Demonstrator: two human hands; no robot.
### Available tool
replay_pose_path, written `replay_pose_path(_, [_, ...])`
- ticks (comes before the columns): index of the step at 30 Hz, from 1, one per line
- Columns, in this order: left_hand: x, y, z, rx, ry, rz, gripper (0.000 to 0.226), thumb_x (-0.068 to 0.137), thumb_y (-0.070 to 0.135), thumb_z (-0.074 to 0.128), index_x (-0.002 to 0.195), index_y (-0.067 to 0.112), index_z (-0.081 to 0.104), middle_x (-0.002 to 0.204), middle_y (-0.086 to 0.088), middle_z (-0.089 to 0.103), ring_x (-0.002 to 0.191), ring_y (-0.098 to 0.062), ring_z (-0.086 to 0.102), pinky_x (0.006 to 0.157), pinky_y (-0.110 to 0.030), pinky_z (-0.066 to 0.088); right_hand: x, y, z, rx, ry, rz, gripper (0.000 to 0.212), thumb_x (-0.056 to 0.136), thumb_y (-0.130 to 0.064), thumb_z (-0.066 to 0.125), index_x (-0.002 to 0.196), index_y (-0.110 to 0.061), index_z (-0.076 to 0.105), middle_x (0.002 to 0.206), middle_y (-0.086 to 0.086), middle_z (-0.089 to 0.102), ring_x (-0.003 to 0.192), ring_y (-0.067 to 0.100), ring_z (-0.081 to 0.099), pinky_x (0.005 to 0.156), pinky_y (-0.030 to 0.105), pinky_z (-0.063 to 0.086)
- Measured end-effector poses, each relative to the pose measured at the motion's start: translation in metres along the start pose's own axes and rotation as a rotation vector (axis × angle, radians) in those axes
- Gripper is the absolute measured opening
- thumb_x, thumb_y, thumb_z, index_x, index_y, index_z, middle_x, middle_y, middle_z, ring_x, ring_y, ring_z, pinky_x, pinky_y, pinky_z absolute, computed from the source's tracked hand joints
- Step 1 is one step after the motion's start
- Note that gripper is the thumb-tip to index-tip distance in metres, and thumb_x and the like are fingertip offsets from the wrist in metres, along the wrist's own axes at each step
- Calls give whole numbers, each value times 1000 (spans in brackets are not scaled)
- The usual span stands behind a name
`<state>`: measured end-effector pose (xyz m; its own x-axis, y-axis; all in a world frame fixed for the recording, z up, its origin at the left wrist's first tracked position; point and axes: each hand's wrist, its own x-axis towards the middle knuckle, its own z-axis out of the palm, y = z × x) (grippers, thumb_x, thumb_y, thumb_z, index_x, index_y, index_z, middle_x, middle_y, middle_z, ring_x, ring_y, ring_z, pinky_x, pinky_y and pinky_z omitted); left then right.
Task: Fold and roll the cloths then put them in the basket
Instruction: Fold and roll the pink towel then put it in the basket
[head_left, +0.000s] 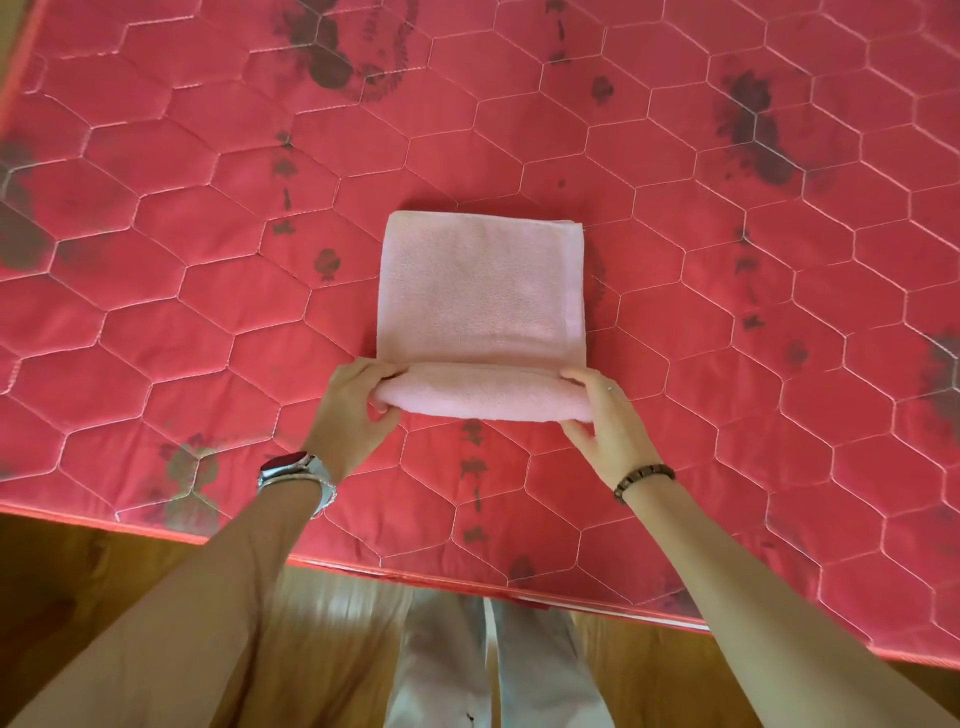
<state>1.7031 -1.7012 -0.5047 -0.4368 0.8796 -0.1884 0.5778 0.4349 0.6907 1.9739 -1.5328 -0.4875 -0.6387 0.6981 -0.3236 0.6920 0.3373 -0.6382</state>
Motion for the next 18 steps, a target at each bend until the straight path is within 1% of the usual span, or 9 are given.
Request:
replay_pose_path(3, [-3,5,-8,-22,-7,-47,40,74,32,58,106,12,72,100,8,62,96,-14,47,89,-29,38,2,-2,-6,93,23,37,39,88,-11,65,123,-20,50,109,-4,62,92,14,57,74,21,43])
replay_pose_path(5, [-6,10,-9,-64,-2,-123,41,73,40,55,99,12,72,94,9,63,96,-15,49,85,-24,38,3,-7,-10,198,47,119,33,88,-12,65,115,-23,50,94,-8,61,76,11,56,63,15,41])
replay_pose_path(6, [-7,12,-9,-103,3,-187,35,75,38,59,97,13,71,94,10,63,97,-14,50,84,-22,37,3,-9,-11,246,60,169,31,88,-13,65,113,-24,50,91,-10,61,74,8,57,61,13,43])
replay_pose_path(8, [-8,17,-8,-204,39,-325,15,83,24,69,96,15,68,94,11,64,96,-13,54,83,-21,40,4,-11,-13,317,74,249,24,89,-17,65,110,-23,53,88,-12,59,76,-2,56,64,8,43])
replay_pose_path(10, [-8,19,-6,-307,68,-430,5,89,17,68,88,20,64,88,11,63,86,-10,58,77,-16,43,5,-11,-14,339,64,300,17,91,-25,65,104,-18,58,82,-12,55,73,-6,51,66,11,40])
replay_pose_path(12, [-6,21,-3,-341,85,-471,13,89,27,67,80,21,59,78,9,60,75,-8,55,64,-8,39,6,-12,-14,352,65,354,25,88,-37,65,99,-15,61,78,-8,51,69,1,46,63,17,37])
replay_pose_path(13, [-5,23,-2,-342,91,-478,16,88,33,65,81,20,59,77,9,59,72,-7,54,62,-8,38,7,-12,-15,361,81,378,32,83,-43,63,96,-14,62,78,-7,51,69,3,46,62,20,37])
replay_pose_path(15, [0,25,2,-338,87,-497,23,93,38,62,90,15,62,81,4,61,74,-11,53,63,-15,39,9,-13,-15,371,120,423,42,77,-49,58,93,-11,63,78,-5,55,68,6,48,61,24,37])
replay_pose_path(18, [11,29,7,-292,91,-523,28,98,37,54,95,11,61,79,-1,58,70,-15,48,59,-24,37,10,-13,-13,365,152,480,49,75,-53,54,85,-5,59,72,-4,50,65,11,45,59,28,35])
